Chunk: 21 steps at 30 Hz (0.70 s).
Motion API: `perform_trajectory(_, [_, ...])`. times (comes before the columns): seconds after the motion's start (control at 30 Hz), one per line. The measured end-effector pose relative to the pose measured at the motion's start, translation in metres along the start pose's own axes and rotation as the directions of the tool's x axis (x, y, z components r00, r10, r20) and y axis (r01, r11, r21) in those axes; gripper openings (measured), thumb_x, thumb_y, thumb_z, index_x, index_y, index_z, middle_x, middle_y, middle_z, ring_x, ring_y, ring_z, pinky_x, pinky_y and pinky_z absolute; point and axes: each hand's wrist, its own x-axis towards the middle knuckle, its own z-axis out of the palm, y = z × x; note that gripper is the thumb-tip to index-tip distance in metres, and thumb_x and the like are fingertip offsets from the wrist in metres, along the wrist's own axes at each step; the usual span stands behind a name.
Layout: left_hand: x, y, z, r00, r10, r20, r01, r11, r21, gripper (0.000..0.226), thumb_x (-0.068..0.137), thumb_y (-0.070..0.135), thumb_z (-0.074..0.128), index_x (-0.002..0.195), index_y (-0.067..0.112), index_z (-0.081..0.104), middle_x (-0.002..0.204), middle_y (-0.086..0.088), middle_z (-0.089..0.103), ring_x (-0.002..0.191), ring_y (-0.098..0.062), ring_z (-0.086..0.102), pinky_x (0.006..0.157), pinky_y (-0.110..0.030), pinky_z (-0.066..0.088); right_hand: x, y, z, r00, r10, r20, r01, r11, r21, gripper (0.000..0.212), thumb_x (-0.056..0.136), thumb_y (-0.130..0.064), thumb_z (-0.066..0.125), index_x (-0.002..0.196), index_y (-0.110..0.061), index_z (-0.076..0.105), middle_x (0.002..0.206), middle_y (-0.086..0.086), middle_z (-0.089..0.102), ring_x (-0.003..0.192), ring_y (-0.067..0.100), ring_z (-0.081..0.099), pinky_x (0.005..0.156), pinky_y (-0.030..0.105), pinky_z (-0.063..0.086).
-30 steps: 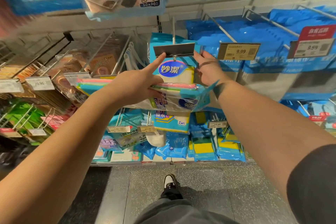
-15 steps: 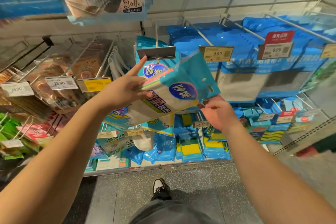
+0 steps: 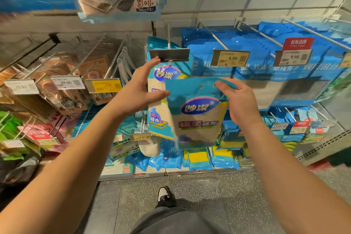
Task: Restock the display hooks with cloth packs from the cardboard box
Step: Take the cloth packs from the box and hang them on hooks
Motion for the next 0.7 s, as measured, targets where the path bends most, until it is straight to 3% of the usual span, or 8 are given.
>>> perform_trajectory(0.07, [-0.001, 0.002, 0.005, 0.997, -0.029, -0.074, 0.026, 0.999, -0.037, 0.082, 0.087, 0.027, 0.077, 0.154, 0.031, 0.029, 0.155, 0.003, 0.035, 0.119, 0.022, 0.043, 0.091, 0.002, 0.037, 0.005, 0.004, 0.004, 0.998, 0.008, 0.056, 0.002, 0.987, -0.16, 0.009, 0.088, -0.022, 0.072, 0.082, -0.028, 0.076, 0.086, -0.007, 0.076, 0.087, 0.012, 0.072, 0.082, 0.033, 0.056])
perform_trajectory(0.17, [-0.001, 0.003, 0.008, 0.993, -0.043, -0.112, 0.042, 0.999, -0.011, 0.079, 0.088, 0.032, 0.076, 0.153, 0.034, 0.029, 0.157, 0.003, 0.034, 0.137, -0.001, 0.035, 0.1, -0.003, 0.03, 0.014, 0.006, 0.02, 0.992, 0.028, 0.119, 0.008, 0.957, -0.291, 0.004, 0.087, -0.025, 0.074, 0.086, -0.029, 0.075, 0.087, -0.01, 0.076, 0.086, 0.007, 0.071, 0.083, 0.028, 0.055])
perform_trajectory(0.27, [0.0, 0.006, 0.009, 0.991, -0.044, -0.125, 0.048, 0.999, 0.026, 0.081, 0.086, 0.042, 0.075, 0.152, 0.037, 0.03, 0.156, 0.0, 0.034, 0.144, -0.016, 0.034, 0.115, -0.031, 0.034, 0.025, 0.006, 0.039, 0.987, 0.04, 0.157, 0.009, 0.953, -0.302, 0.005, 0.089, -0.026, 0.072, 0.087, -0.03, 0.074, 0.085, -0.011, 0.075, 0.083, 0.004, 0.071, 0.08, 0.023, 0.055])
perform_trajectory(0.37, [0.0, 0.007, 0.011, 0.989, -0.048, -0.137, 0.06, 0.995, 0.083, 0.084, 0.078, 0.053, 0.067, 0.152, 0.038, 0.03, 0.154, -0.004, 0.036, 0.143, -0.023, 0.035, 0.117, -0.051, 0.034, 0.041, 0.009, 0.058, 0.988, 0.063, 0.138, -0.022, 0.96, -0.28, 0.007, 0.089, -0.032, 0.071, 0.084, -0.03, 0.073, 0.086, -0.011, 0.076, 0.083, 0.003, 0.07, 0.082, 0.027, 0.056])
perform_trajectory(0.47, [0.0, 0.008, 0.012, 0.988, -0.053, -0.143, 0.067, 0.993, 0.097, 0.082, 0.08, 0.053, 0.066, 0.152, 0.038, 0.03, 0.155, -0.005, 0.034, 0.143, -0.025, 0.034, 0.115, -0.055, 0.036, 0.055, 0.011, 0.074, 0.989, 0.1, 0.109, -0.08, 0.981, -0.179, 0.008, 0.089, -0.033, 0.071, 0.084, -0.028, 0.073, 0.092, -0.007, 0.077, 0.091, 0.013, 0.072, 0.09, 0.043, 0.057])
perform_trajectory(0.63, [0.001, 0.009, 0.015, 0.984, -0.052, -0.168, 0.072, 0.991, 0.11, 0.078, 0.089, 0.037, 0.072, 0.153, 0.035, 0.03, 0.158, -0.002, 0.032, 0.146, -0.024, 0.029, 0.115, -0.056, 0.034, 0.068, 0.007, 0.086, 0.977, 0.206, 0.049, -0.204, 0.978, -0.044, 0.008, 0.091, -0.021, 0.069, 0.084, -0.024, 0.069, 0.086, -0.003, 0.076, 0.083, 0.014, 0.073, 0.08, 0.035, 0.06])
perform_trajectory(0.7, [0.0, 0.01, 0.016, 0.985, -0.034, -0.17, 0.055, 0.992, 0.117, 0.077, 0.089, 0.034, 0.073, 0.154, 0.032, 0.031, 0.157, 0.001, 0.033, 0.145, -0.022, 0.031, 0.114, -0.056, 0.035, 0.07, 0.007, 0.086, 0.973, 0.232, 0.003, -0.231, 0.973, -0.026, 0.01, 0.091, -0.02, 0.069, 0.082, -0.026, 0.068, 0.09, -0.001, 0.076, 0.088, 0.016, 0.073, 0.084, 0.039, 0.06])
